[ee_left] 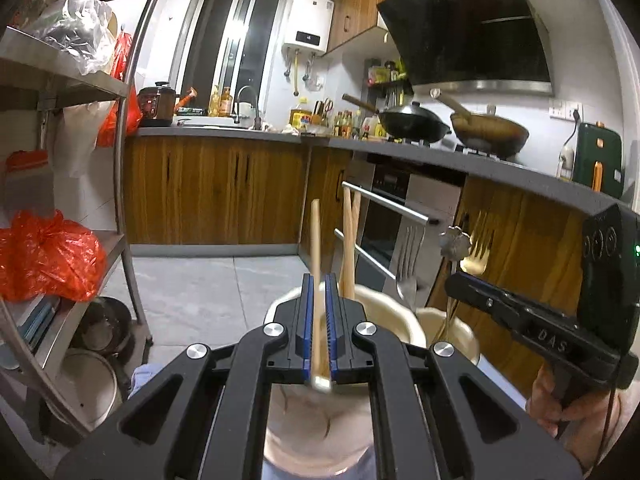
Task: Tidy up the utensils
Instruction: 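Open both tools to drop the chopstick and spoon into their cups, then withdraw both open tools from the holder back over the cloth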
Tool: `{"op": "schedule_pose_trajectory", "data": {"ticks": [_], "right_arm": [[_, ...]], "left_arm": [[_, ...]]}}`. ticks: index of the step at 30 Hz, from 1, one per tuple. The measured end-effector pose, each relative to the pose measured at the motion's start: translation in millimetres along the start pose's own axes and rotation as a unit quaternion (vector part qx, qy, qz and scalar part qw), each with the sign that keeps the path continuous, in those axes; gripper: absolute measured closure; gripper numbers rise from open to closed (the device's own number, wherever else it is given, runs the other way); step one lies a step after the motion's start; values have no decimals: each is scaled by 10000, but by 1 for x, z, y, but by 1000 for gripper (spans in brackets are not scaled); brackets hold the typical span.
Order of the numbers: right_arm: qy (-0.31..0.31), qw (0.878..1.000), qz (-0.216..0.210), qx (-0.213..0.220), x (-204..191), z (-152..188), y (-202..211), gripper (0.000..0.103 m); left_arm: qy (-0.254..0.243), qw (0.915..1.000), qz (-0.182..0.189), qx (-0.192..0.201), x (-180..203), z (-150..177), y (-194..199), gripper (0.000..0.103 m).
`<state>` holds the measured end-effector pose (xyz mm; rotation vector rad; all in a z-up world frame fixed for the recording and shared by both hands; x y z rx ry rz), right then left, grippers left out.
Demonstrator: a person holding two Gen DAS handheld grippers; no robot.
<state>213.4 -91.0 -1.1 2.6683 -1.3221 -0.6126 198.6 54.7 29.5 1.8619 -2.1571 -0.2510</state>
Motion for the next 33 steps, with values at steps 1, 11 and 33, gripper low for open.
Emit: {"op": "schedule_pose_trajectory", "data": {"ticks": [1,11,33], "right_arm": [[5,10000,14,-18,0,1,0,101],[110,9999,66,1,-9,-5,21,79],[225,9959,835,-263,8,24,132,5]], "left_arm": [[-14,10000,-42,-6,0,1,2,97],[-25,9999,-118,-5,-1,0,26,64],[-392,9979,-129,-494,33,42,94,6]]}}
Point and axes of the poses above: each gripper's, at about its wrist camera, not at the fingertips, and y roughly against the way its jaws point, x to its right, z to its underside, the point moved 7 cm from there along -y, roughly the way its jaws point, and after that the axes turned 4 degrees about -z, right-handed, at the moved point
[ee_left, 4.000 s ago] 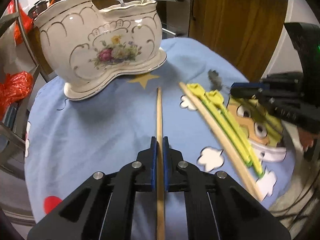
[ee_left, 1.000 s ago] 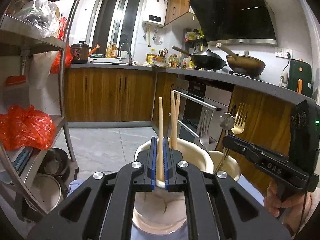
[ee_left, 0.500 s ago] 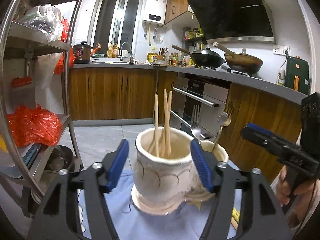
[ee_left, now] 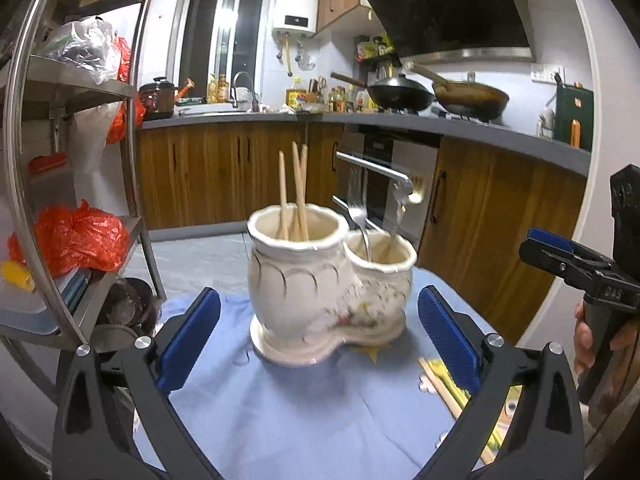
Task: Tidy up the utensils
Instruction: 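Withdraw both open tools from the holder back over the cloth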
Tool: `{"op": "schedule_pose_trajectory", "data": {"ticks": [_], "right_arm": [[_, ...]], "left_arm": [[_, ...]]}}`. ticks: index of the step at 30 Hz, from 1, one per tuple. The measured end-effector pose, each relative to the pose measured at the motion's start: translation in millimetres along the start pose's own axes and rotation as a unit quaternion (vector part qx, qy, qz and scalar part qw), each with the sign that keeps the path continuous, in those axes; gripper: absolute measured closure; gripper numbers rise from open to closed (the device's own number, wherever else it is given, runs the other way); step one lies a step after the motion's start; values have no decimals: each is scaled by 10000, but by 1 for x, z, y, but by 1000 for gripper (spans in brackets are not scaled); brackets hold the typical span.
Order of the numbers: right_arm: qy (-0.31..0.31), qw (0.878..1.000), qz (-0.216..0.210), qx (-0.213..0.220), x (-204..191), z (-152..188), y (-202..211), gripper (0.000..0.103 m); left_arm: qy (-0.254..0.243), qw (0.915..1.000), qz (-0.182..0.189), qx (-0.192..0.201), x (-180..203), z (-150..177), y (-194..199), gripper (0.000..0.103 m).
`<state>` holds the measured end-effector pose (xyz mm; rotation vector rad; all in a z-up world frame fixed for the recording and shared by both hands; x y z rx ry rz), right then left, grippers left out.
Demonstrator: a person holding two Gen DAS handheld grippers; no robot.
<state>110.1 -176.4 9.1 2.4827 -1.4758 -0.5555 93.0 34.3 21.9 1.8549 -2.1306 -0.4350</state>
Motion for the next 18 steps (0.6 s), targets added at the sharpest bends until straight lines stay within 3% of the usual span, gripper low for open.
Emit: {"op": "schedule_pose_trajectory", "data": {"ticks": [10,18], "right_arm": [[-179,9941,192,-1050,6,63,-1,5],[-588,9739,251,-2176,6,114,-13,5]], "left_arm": [[49,9972,-17,-745,12,53,-4,6],[44,9924,-64,-1226,19,86,-11,6]]}}
Point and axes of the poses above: each gripper's, at about its wrist camera, not at the fingertips, and y roughly against the way its jaws point, x to its right, z to its underside, the point moved 7 cm from there along -y, roughly the way its jaws point, and after that the axes turned 4 degrees about -z, right-handed, at the moved point
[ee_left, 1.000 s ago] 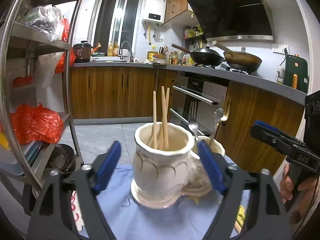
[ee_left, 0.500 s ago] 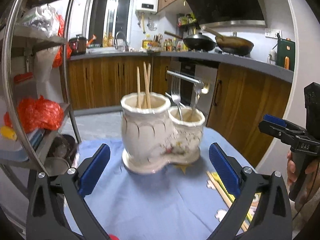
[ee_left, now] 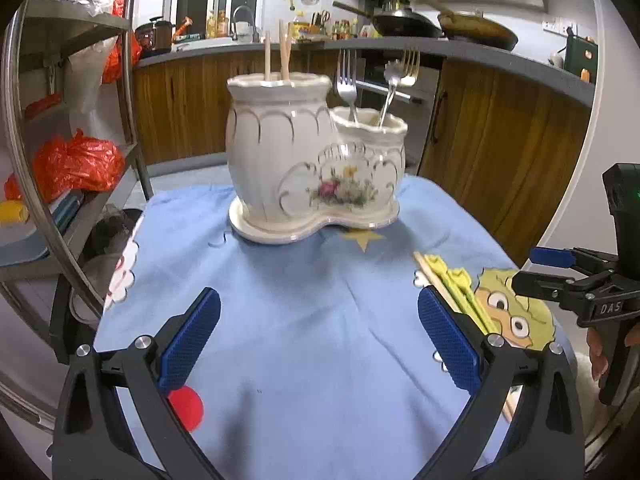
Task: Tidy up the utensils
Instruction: 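Withdraw both open tools from the holder back over the cloth, then grasp a yellow plastic stick with the right tool while the left tool grasps another chopstick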
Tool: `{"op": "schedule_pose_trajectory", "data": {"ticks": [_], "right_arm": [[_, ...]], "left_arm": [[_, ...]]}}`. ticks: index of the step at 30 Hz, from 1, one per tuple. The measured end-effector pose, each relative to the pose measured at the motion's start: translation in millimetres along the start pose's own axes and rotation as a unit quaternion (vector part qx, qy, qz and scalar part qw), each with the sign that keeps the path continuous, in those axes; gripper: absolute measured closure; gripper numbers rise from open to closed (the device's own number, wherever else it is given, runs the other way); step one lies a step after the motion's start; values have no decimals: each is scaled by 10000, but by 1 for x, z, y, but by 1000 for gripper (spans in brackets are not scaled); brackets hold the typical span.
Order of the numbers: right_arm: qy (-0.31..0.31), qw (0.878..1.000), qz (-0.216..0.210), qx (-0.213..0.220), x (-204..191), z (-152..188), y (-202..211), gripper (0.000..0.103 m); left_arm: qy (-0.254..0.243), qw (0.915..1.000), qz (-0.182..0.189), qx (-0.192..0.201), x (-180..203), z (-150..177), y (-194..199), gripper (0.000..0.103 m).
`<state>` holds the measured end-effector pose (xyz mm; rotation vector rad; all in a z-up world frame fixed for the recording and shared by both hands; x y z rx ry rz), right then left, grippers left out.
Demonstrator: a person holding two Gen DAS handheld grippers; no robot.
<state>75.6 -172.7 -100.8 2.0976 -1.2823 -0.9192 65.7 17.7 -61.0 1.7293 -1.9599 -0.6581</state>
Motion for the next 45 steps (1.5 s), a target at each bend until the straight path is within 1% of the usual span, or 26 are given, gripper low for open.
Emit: {"op": "schedule_pose_trajectory", "data": {"ticks": [6,10,15,17,18,20,21,23,25,26,29,30,31,33,38,40,41,43,45], "right_arm": [[137,9993,166,-294,-6,12,-13,5],[80,9991,224,-342,-4,12,-15,5],[93,9991,162,-392,-8,13,-16,10],[166,9988,176,-426,-11,14,-17,24],[183,9987,188,-438,-12,14,-17,27],[208,9983,150,-514,-15,16,-20,43],[198,9982,81,-561,-17,17,-21,45],[214,9980,1,-600,-21,18,-22,56],[257,9978,-45,-615,-24,18,-22,63],[299,9976,-44,-624,-26,18,-22,67],[482,9966,38,-674,-28,19,-22,76],[561,9959,84,-703,-29,19,-22,78],[672,9947,219,-744,-28,19,-22,80],[729,9939,349,-755,-23,17,-22,80],[595,9943,328,-824,-16,13,-30,80],[700,9936,344,-820,-18,11,-32,80],[760,9932,335,-812,-18,11,-32,82],[753,9937,270,-783,-17,11,-32,91],[611,9953,176,-724,-12,10,-29,93]], "left_arm": [[-58,9999,29,-125,9,8,-3,6],[-127,9998,48,-160,13,10,-4,6],[-97,9997,82,-193,13,12,-6,6],[-93,9997,101,-203,14,12,-6,6],[-109,9997,106,-207,14,12,-6,6],[-149,9996,104,-212,16,13,-6,6],[-157,9996,107,-212,17,13,-6,6],[-153,9996,121,-216,17,13,-6,6],[-143,9995,138,-228,18,14,-6,6],[-150,9995,142,-233,19,14,-7,6],[-214,9994,142,-242,22,14,-7,6],[-235,9993,151,-250,24,15,-7,6],[-258,9992,165,-263,26,15,-7,6],[-281,9990,191,-284,30,15,-8,6],[-410,9983,301,-279,45,14,-7,6],[-461,9980,311,-310,50,15,-9,6],[-495,9977,309,-352,52,15,-10,6],[-514,9970,342,-477,57,17,-13,6],[-504,9961,416,-598,62,19,-15,6]]}}
Point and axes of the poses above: each gripper's, at about its wrist camera, not at the fingertips, and y roughly against the way its jaws point, x to its right, z to its underside, the point moved 7 cm from there along -y, roughly the way its jaws point, and after that the axes turned 4 degrees about -z, right-handed, at the moved point
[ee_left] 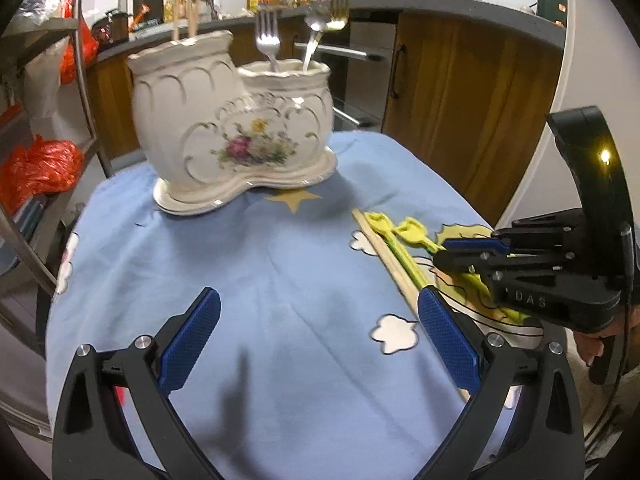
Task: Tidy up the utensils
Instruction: 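Grasp a yellow plastic stick with the right tool while the left tool grasps another chopstick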
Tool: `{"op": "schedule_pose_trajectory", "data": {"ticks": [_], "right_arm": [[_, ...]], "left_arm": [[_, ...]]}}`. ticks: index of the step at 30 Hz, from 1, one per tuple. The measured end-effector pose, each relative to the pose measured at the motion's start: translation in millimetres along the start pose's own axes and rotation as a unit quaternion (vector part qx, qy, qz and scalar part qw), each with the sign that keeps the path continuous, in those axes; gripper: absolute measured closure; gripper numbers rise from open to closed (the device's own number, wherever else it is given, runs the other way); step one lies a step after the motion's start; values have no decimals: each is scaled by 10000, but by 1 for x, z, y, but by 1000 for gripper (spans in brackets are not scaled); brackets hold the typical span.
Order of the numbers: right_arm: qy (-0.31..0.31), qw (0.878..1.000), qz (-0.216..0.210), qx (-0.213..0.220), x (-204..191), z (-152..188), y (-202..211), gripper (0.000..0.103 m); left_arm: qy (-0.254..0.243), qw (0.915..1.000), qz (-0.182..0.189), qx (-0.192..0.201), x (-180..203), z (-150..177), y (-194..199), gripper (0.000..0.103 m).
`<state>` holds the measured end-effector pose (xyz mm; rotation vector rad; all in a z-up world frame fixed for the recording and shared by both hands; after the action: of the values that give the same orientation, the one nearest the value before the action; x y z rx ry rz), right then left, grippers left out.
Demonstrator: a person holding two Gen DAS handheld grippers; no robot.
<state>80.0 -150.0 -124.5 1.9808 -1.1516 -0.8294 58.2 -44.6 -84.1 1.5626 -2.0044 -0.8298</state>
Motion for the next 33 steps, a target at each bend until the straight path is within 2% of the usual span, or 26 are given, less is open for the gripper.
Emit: {"op": "schedule_pose_trajectory", "data": {"ticks": [2,8,9,12,23,24,25,33], "right_arm": [[-87,9999,-55,111,4,1,5,92],[-153,9993,-200,289,8,4,17,92],[-180,9991,-233,306,9,5,18,92],[-206,9988,-295,343,12,8,21,92],[-176,9975,-433,529,13,10,30,92],[-169,9974,-450,529,13,10,29,92],[-155,9975,-455,523,13,10,29,93],[-4,9990,-378,254,17,17,22,92]], "left_arm": [[-16,9999,89,-133,8,1,-3,11],[-115,9977,399,-526,36,6,-15,46],[-170,9974,394,-583,40,7,-18,53],[-326,9962,253,-772,49,11,-26,65],[-374,9950,-175,-914,44,-6,-47,78],[-399,9948,-185,-918,44,-8,-49,82],[-463,9944,-182,-927,44,-9,-50,93],[-923,9901,-173,-1040,29,0,-38,97]]}}
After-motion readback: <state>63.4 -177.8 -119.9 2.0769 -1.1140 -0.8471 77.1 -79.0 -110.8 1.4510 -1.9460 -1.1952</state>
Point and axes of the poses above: each gripper's, at about its wrist camera, not at the fingertips, and y roughly against the way its jaws point, x to its right, z to its underside, the point moved 7 cm from there along -y, roughly the way its jaws point, and after that the axes turned 4 degrees about -z, right-handed, at the moved point
